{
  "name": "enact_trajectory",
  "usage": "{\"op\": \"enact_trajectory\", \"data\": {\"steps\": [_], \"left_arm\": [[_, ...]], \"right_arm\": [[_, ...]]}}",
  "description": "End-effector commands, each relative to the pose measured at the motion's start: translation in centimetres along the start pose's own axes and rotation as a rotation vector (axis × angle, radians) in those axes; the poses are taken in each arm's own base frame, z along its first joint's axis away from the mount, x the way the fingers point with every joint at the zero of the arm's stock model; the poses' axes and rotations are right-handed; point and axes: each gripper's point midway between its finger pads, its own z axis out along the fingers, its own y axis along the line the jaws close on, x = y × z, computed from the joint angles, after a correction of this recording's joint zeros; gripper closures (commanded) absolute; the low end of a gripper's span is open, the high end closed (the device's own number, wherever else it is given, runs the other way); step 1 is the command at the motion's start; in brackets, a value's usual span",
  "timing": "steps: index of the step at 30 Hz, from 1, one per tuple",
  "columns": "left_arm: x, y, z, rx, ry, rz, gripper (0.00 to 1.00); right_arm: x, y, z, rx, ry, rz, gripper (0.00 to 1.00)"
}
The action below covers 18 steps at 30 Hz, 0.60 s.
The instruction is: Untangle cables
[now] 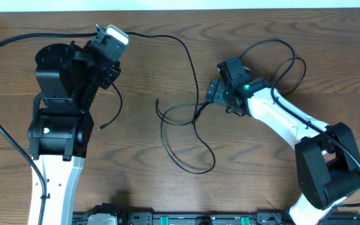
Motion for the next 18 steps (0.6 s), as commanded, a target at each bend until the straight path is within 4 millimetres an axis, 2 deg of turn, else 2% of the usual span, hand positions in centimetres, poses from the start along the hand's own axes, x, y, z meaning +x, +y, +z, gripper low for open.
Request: {"op": "enact_trajectory", "data": {"steps": [1, 5, 7, 9, 11, 18], "left_arm": [[-0.3, 0.3, -0.3, -0.005, -0.011, -0.020, 0.93], [-0.3, 0.3, -0.3, -0.005, -0.011, -0.020, 0.93], [-0.3, 0.2, -0.3, -0.004, -0.010, -0.021, 0.92], [-0.3, 0.2, -0.3, -0.004, -0.010, -0.020, 0.92], [-0.3, 0.2, -0.3, -0.004, -0.010, -0.021, 0.93], [-0.3, 0.2, -0.3, -0.004, -0.010, -0.020, 0.93]], "right_arm": [[-0.3, -1.9, 0.4, 0.069, -0.045, 0.119, 0.07], [0.3, -2.5, 0.7, 0.085, -0.040, 0.192, 0.22], [0.0, -3.0, 0.7, 0.106, -0.061, 0.211, 0.46], [-0.5, -3.6, 0.7, 0.134, -0.095, 0.211, 0.60], [-1.1, -4.4, 0.5, 0.173, -0.134, 0.210, 0.63], [-2.8, -8.3, -0.2, 0.310, -0.208, 0.238, 0.63]]}}
